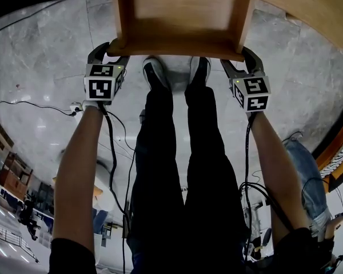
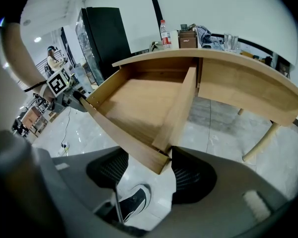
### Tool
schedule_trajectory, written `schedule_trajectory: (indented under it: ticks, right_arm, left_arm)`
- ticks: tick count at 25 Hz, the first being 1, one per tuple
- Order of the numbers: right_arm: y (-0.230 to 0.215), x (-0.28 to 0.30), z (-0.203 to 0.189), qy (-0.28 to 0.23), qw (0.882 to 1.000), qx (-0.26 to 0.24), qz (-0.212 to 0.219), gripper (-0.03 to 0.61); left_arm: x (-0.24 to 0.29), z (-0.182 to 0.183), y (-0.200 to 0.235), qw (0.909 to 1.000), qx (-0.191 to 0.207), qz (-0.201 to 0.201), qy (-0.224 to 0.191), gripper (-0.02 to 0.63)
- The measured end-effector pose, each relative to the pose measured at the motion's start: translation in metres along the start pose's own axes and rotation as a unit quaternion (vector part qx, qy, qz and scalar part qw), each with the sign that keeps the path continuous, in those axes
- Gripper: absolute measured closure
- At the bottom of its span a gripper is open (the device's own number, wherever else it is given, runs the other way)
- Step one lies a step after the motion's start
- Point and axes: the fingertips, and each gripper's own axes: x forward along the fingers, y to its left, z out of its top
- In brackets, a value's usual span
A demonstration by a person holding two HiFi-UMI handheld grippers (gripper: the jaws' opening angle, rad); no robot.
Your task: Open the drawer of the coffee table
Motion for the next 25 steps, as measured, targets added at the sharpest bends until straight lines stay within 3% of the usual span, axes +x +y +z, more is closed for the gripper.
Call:
schedule_trajectory:
  ticks: [5,11,16,19,22,25]
  right_arm:
    - [-0.002,0.0,0.0,-0.001,1.0,-0.007,-0.002,0.304]
    - [-0.006,-0.023,-0.003,0.008,1.0,-0.008,-0.008,0.288]
    - [-0.039,-0.079,0.004,0.004,0.999,-0.007,-0.047,0.291]
    - [-0.075,-0.126,0.042,-0.032,0.995,-0.004,-0.099,0.312]
    - [-0.094,-0.182,0.107,-0.088,0.987,0.002,-0.138,0.331]
    - [-0.087,-0.239,0.175,-0.147,0.978,0.029,-0.143,0.356]
  left_arm:
    - [0.001,0.0,0.0,1.0,0.002,0.002,0.0,0.313]
    - [-0.013,-0.021,0.016,0.9983,0.034,0.024,0.04,0.313]
    - [-0.062,-0.05,0.05,0.9956,0.013,0.066,0.065,0.313]
    - [-0.11,-0.04,0.081,0.9925,-0.012,0.119,0.022,0.313]
    - [-0.18,0.012,0.098,0.9856,0.001,0.161,-0.051,0.342]
    - [-0.252,0.07,0.09,0.9768,0.005,0.177,-0.12,0.355]
